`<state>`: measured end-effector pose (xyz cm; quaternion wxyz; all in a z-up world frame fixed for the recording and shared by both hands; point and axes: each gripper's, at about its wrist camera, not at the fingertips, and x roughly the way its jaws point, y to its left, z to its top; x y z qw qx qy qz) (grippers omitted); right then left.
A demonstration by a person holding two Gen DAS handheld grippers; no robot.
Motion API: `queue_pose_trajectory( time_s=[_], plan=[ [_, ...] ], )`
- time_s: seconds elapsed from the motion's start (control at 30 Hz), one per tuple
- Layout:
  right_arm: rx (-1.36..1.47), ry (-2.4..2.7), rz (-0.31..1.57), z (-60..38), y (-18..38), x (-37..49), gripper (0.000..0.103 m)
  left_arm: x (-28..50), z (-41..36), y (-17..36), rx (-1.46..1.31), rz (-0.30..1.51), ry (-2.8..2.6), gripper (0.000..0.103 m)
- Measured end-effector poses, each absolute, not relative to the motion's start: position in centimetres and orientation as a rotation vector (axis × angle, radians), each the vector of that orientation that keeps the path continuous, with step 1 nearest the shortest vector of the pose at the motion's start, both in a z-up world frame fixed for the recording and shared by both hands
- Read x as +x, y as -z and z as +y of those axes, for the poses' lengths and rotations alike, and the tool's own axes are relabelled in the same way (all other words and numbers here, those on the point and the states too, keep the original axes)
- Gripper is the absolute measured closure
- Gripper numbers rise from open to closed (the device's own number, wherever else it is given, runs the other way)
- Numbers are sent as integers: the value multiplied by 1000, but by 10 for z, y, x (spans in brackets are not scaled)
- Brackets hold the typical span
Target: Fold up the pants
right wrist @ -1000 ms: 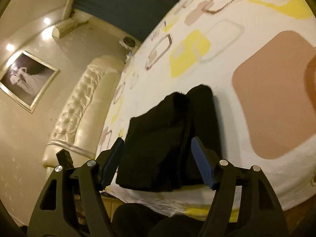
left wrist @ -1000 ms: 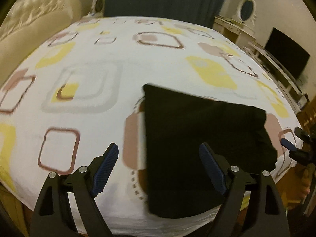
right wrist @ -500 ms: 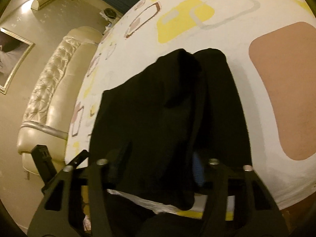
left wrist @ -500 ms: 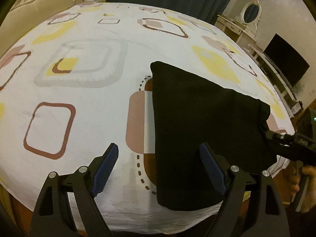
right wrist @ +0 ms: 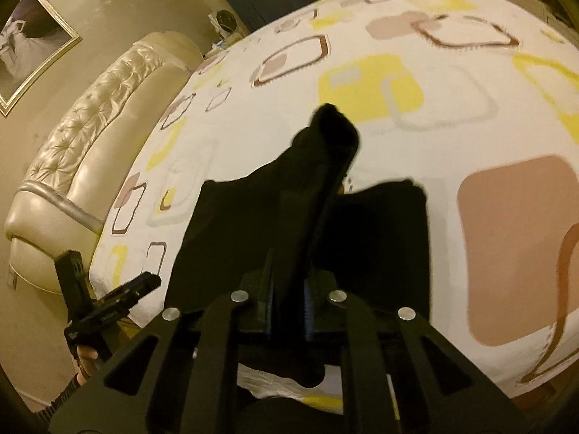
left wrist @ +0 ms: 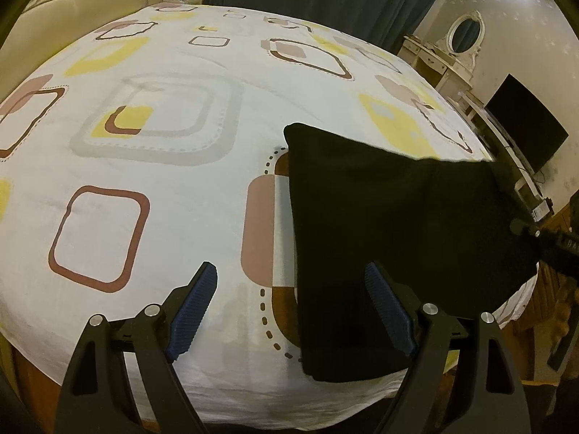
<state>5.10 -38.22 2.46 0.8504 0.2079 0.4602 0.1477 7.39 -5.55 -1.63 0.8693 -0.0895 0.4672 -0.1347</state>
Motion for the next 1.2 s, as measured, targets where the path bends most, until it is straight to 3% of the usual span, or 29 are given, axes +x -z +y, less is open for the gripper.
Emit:
queue_pose_trajectory(
  time_s=[0.53,0.93,1.2],
  plan=[
    [644,-275,1042,-429,57,46,92,75,-60,23,-166,991,296,20],
    [989,-358,938,-461,113,33,92,75,-64,27,-145,995,299,20],
    [958,-365,949,-467,99,27,86,74,-61,30,-158,999,345,20]
  ],
)
